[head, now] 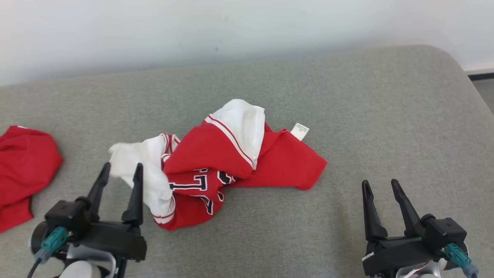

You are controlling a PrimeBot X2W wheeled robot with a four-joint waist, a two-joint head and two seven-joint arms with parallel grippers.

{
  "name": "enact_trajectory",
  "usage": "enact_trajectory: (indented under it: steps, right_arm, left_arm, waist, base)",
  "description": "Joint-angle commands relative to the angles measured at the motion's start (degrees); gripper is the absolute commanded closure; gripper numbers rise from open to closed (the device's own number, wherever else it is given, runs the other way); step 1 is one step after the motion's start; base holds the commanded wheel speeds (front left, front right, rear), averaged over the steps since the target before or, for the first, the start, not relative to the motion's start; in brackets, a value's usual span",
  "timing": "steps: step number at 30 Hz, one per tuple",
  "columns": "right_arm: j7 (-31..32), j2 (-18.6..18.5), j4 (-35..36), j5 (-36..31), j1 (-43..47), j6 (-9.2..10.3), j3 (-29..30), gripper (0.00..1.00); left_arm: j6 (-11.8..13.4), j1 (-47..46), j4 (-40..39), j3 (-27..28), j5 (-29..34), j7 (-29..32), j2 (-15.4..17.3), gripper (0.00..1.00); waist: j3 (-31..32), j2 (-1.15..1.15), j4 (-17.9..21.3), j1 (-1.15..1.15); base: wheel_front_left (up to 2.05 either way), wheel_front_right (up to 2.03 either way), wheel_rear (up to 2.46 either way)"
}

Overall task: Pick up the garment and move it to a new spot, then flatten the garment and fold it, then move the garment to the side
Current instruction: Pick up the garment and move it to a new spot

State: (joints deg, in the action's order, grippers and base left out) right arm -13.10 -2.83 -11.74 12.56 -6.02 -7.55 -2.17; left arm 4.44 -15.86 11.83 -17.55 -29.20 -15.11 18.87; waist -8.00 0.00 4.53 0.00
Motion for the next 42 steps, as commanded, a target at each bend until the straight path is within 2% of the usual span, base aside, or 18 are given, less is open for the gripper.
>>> enact_trajectory:
  steps: [1,11,16,20,27,30,42]
  right_arm:
    - [0.32,-0.09,0.33,-0.69,0.69,0.12,0.14,0.0]
    - [1.47,-0.09,2.43,-1.15,2.29,0.12,0.21,0.0]
    - [2.11,-0.09,3.05,-1.17,2.72,0.12,0.16,0.0]
    - [2.37,-0.09,3.42,-0.86,3.09,0.12,0.28,0.0]
    - [2.79,-0.09,3.71,-0.92,3.97,0.12,0.52,0.0]
    - [2.77,-0.09,3.54,-0.89,4.27,0.12,0.36,0.0]
    - [3.41,-0.1,3.72,-1.09,4.65,0.12,0.27,0.0]
  left_arm:
    - [-0.06,1.49,-0.98,1.25,1.67,-0.04,0.08,0.0]
    - [0.57,7.29,-7.63,8.31,9.13,-0.05,0.75,0.0]
    - [0.84,10.89,-9.82,10.84,11.19,-0.05,-0.39,0.0]
    - [-0.03,13.07,-10.78,11.94,12.63,-0.06,-1.71,0.0]
    - [-4.33,14.8,-9.64,13.5,11.62,-0.06,-4.87,0.0]
    - [-5.29,15.09,-8.81,14.26,12.1,-0.07,-5.38,0.0]
    - [-7.45,14.89,-6.71,16.31,14.57,-0.06,-7.9,0.0]
  waist:
    - [1.18,0.0,-1.22,0.0]
    - [2.77,0.0,-3.57,0.0]
    - [3.23,0.0,-4.57,0.0]
    - [3.34,0.0,-5.19,0.0]
    - [3.38,0.0,-6.18,0.0]
    - [3.45,0.0,-6.27,0.0]
    - [3.37,0.0,-6.15,0.0]
  base:
    - [0.0,0.0,0.0]
    - [0.0,0.0,0.0]
    - [0.0,0.0,0.0]
    - [0.0,0.0,0.0]
    - [0.0,0.0,0.0]
    - [0.0,0.0,0.0]
    - [0.0,0.0,0.0]
